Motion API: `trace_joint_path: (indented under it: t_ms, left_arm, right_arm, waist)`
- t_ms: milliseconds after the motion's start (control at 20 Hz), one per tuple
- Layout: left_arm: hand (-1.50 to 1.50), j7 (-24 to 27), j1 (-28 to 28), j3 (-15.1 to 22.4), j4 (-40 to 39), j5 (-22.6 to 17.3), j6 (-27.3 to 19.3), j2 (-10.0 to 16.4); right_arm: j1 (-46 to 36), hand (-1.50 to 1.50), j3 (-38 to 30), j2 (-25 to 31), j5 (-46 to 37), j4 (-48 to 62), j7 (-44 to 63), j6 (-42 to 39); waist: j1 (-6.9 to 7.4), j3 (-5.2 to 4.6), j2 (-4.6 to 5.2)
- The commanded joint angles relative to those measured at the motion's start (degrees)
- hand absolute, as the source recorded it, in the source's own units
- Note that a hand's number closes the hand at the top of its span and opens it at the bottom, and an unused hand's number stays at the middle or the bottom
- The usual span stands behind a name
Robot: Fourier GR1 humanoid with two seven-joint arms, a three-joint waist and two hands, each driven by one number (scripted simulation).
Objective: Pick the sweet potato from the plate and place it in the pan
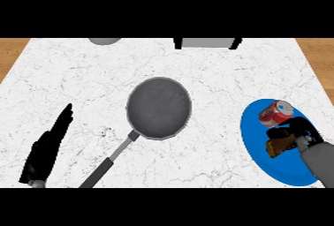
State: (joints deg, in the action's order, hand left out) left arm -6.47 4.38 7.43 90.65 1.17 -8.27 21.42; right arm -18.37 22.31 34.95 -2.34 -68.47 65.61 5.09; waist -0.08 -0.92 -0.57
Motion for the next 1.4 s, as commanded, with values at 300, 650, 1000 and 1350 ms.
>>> trace_joint_path:
  t_ms: [300, 650, 1000, 1350]
  left_arm:
    - [0.0, -0.93, 1.51, -1.3, 0.51, 0.43, -0.49, -0.48]
    - [0.0, -0.84, 2.78, -1.92, 1.69, -0.11, 0.05, 0.03]
    - [0.0, -0.95, 2.17, 1.03, 1.07, 2.45, -0.79, -2.35]
    - [0.0, -2.32, -1.79, -0.82, 0.85, 2.09, 0.91, -1.34]
  right_arm:
    - [11.65, 1.5, 16.72, -4.49, -21.73, -27.31, 10.3, 8.7]
    - [10.47, 1.5, 16.99, 1.68, -49.21, -37.6, 10.77, 11.49]
    - [3.39, 1.5, 20.6, -8.31, -68.9, -47.9, 16.46, -1.33]
    - [-9.8, 1.5, 13.79, -27.26, -68.23, -34.98, 10.11, -4.09]
  waist:
    - [-1.69, 0.62, -0.56]
    - [-2.11, 0.57, -1.07]
    - [-0.27, 0.72, -0.04]
    - [1.19, 0.86, 0.7]
